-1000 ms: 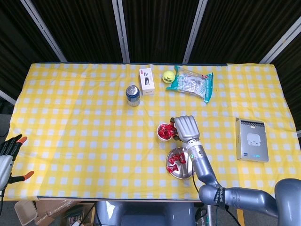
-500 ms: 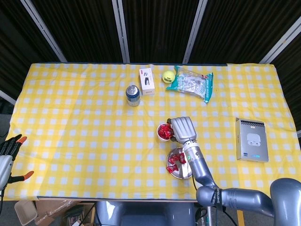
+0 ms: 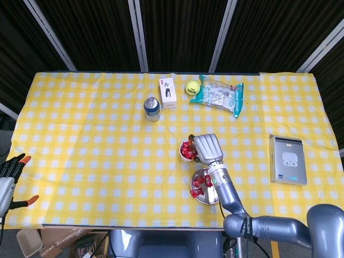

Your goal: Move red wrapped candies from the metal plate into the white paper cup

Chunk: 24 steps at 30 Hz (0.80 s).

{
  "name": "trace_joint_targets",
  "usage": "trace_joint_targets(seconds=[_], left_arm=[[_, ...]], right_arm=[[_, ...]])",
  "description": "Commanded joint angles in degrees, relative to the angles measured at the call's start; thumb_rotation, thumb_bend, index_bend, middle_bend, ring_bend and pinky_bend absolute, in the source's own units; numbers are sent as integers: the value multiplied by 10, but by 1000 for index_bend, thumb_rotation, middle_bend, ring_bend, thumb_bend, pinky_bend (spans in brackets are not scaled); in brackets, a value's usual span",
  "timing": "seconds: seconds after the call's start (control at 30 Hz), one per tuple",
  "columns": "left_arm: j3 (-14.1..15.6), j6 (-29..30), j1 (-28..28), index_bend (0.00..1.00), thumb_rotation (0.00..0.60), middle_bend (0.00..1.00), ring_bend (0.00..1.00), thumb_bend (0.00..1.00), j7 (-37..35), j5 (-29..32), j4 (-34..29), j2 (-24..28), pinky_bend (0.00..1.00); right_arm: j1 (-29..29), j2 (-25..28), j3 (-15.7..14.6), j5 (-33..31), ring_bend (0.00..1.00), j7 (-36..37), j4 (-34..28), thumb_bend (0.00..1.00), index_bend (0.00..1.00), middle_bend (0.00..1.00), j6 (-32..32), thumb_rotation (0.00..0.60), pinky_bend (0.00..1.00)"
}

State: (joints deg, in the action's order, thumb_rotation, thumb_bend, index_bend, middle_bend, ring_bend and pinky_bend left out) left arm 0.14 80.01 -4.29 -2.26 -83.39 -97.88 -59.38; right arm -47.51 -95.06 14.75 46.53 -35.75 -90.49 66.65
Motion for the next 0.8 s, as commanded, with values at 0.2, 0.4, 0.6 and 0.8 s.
trace_joint_targets(seconds=[0.2,0.4,0.6,0.8], left_arm=[[0,1,0,0,600,0,0,8,-1,0,0,0,0],[0,1,0,0,600,0,0,8,-1,-1,1,0,0],[0,2,0,0,600,0,0,9,-1,-1,1,0,0],[0,3,1,0,600,0,0,8,-1,-3,1,0,0]], right_arm=[[-1,-5,6,15,606,1,4,315,468,708,12,600,922],[-2,-8,8,26,605,-5,8,265,467,706,21,600,921],[1,-1,9,36,605,-12,0,256,467,706,29,600,921],[13,19,4,44,603,-13,-27,256,467,706,37,600,921]])
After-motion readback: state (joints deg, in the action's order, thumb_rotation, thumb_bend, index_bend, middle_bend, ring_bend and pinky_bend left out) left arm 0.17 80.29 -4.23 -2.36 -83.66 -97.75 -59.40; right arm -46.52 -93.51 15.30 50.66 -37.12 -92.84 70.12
